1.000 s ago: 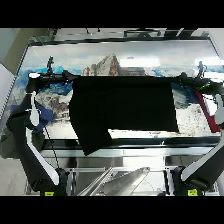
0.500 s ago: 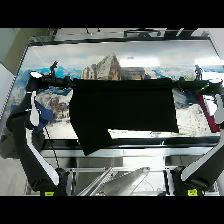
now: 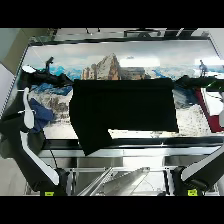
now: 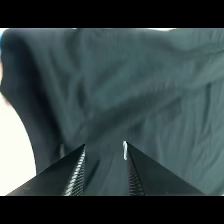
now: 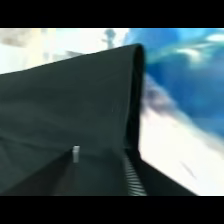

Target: Fold the shirts.

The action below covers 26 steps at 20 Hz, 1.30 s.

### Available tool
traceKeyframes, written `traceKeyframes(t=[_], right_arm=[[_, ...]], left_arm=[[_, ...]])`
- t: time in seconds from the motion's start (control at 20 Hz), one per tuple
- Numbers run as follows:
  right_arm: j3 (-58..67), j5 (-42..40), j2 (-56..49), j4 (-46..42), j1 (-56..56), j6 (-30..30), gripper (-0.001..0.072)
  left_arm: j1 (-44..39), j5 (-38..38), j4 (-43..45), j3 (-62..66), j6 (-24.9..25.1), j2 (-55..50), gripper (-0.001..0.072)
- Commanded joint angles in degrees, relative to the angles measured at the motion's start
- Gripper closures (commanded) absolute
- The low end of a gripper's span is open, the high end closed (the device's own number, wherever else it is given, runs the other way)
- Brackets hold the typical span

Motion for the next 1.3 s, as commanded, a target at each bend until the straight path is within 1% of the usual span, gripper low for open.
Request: traceKeyframes(t=[0.0, 0.05, 0.15, 0.25, 0.3, 0.4, 0.5, 0.65, 0.7, 0.8, 0.9, 1.1, 1.25], right_arm=[[0.0, 5.2, 8.0, -12.9, -2.5, 7.2, 0.0322], [-0.2, 9.2, 10.1, -14.5, -3.4, 7.5, 0.0325], [-4.0, 16.4, 13.9, -16.6, -5.3, 8.5, 0.0330], [-12.6, 18.5, 18.3, -19.0, -7.4, 9.0, 0.0330], [-17.9, 17.1, 20.7, -19.9, -8.6, 8.9, 0.0329], [-27.4, 13.5, 23.9, -20.0, -10.3, 7.5, 0.0329], [-34.7, 10.4, 24.5, -19.8, -10.4, 5.5, 0.0329], [-42.4, 4.5, 23.3, -18.9, -9.2, 3.3, 0.0330], [-43.9, 3.0, 22.6, -18.5, -8.7, 2.9, 0.0330], [-44.9, 3.2, 20.9, -15.0, -8.0, 0.1, 0.0330], [-45.0, 3.4, 20.1, -12.8, -6.4, -0.9, 0.0330], [-45.0, 3.4, 20.1, -12.4, -2.0, -0.9, 0.0330], [-45.0, 3.4, 20.1, -12.3, 0.0, -0.9, 0.0330]], left_arm=[[1.1, -7.8, 10.3, -0.3, -7.1, 6.8, 0.0446], [1.1, -9.8, 11.1, -2.4, -8.2, 9.6, 0.0446], [0.3, -10.6, 11.1, -11.3, -7.9, 16.7, 0.0446], [-0.4, -8.2, 11.6, -24.3, -6.0, 24.9, 0.0446], [-0.4, -6.2, 11.6, -31.8, -5.2, 29.1, 0.0446], [0.1, -2.8, 11.5, -44.9, -5.2, 36.2, 0.0446], [0.5, 0.7, 10.9, -56.8, -5.2, 42.6, 0.0445], [0.5, 5.0, 10.9, -69.4, -5.4, 49.4, 0.0445], [0.5, 5.7, 10.5, -72.8, -5.5, 51.5, 0.0446], [0.5, 6.4, 9.4, -78.4, -5.5, 55.2, 0.0445], [0.5, 7.9, 9.4, -82.9, -6.0, 58.4, 0.0445], [0.5, 15.1, 7.7, -91.6, -6.7, 62.6, 0.0445], [0.5, 20.7, 6.4, -94.3, -6.4, 61.4, 0.0446]])
